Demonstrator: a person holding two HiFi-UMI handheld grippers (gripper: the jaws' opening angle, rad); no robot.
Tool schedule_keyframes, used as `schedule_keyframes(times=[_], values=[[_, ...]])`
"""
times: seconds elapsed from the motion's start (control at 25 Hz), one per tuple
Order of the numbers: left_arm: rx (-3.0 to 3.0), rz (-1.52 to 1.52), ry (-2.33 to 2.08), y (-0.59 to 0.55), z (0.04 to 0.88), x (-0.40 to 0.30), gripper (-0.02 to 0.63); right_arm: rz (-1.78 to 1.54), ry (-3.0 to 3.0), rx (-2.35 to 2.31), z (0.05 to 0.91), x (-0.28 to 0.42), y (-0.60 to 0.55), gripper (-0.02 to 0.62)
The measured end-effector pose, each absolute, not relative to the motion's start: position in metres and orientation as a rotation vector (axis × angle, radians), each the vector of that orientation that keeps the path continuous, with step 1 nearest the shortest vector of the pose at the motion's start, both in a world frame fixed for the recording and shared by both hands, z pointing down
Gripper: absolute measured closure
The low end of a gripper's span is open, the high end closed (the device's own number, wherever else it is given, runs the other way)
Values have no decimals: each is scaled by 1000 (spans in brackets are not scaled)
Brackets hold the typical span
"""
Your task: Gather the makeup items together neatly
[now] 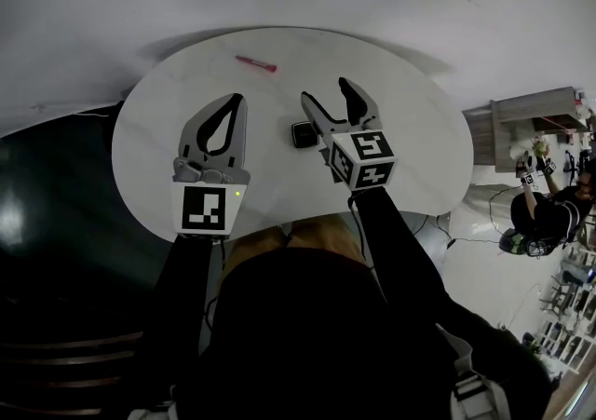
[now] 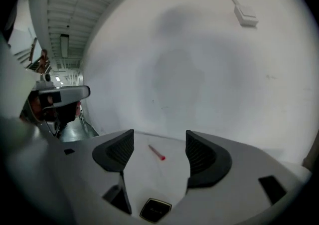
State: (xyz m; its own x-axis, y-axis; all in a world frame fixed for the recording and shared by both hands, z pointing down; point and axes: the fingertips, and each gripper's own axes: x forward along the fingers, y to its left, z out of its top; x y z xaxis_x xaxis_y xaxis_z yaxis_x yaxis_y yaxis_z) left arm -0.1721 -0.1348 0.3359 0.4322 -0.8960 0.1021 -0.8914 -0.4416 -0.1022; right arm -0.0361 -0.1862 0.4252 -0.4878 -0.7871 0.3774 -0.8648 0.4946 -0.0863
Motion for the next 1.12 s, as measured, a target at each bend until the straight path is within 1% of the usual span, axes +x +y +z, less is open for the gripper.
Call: schedule_keyframes(times=[0.2,0.32,0.48,0.84,0.92,0.96,1.0,1.12], values=[[-2603,-175,1641,-136,323,-174,591,160,-2581,1305,368,-67,-177,261],[-2603,-181,1650,-138,321,-177,591,61,-2555,1238,367,-74,-173,261],[-2596,-153,1667,-142,319,-177,591,30,-2566,1164,369,-84,-178,261],[-2541,-100,1765,-164,323,-201,591,98,-2525,831,418,-122,-216,262],[-2530,-97,1794,-170,328,-208,591,83,-2483,735,435,-132,-229,283],[-2527,-98,1814,-172,331,-212,591,80,-2459,680,445,-137,-234,321],[-2522,-100,1830,-174,333,-216,591,86,-2433,625,457,-142,-240,339],[-2505,-116,1852,-179,337,-223,591,101,-2342,487,496,-151,-257,339]])
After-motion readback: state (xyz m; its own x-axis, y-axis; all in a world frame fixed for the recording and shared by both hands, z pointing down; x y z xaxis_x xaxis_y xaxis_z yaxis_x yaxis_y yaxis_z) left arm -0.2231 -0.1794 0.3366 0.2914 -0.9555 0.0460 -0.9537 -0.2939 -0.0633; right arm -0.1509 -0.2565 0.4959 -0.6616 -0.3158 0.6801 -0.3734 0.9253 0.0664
